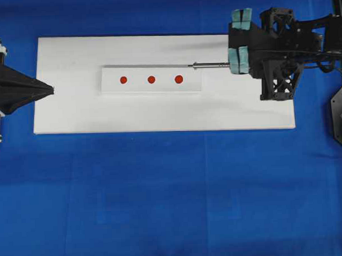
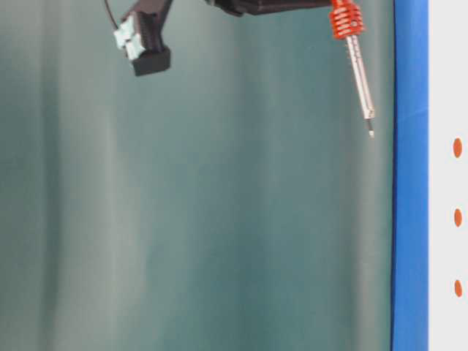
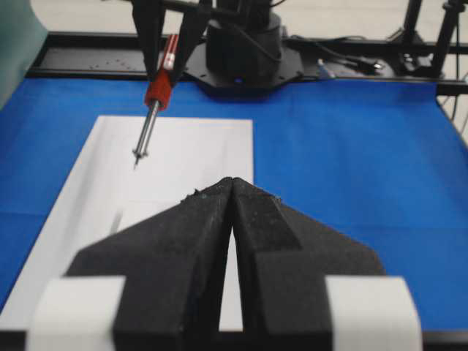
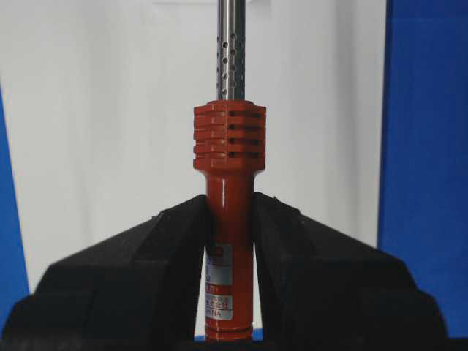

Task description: Touch the tip of the soldering iron to the mark.

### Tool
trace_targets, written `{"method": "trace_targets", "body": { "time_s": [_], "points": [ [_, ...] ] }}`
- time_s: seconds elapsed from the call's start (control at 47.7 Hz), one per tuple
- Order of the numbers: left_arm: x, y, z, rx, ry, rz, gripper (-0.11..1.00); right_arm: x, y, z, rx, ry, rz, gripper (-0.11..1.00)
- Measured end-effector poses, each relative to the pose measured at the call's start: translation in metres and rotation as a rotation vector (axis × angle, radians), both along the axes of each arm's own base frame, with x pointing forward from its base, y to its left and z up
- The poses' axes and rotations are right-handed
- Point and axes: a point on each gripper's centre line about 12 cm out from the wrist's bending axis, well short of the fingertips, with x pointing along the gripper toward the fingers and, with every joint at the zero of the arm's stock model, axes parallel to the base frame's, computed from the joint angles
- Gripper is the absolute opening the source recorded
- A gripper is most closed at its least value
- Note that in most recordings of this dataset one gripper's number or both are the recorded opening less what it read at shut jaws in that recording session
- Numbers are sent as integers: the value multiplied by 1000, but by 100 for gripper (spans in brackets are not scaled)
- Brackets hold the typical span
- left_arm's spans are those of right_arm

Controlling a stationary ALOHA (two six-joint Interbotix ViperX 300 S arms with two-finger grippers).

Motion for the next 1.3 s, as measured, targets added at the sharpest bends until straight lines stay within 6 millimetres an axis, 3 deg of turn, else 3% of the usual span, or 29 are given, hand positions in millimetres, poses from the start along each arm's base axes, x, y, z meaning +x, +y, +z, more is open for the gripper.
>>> {"method": "trace_targets", "body": {
  "time_s": [0.817,1.299],
  "points": [
    [0,0,0,3,0,2,0,28,-4,-61,23,61,17,6],
    [0,0,0,5,0,0,0,27,-4,-67,27,72,15,6]
  ]
}}
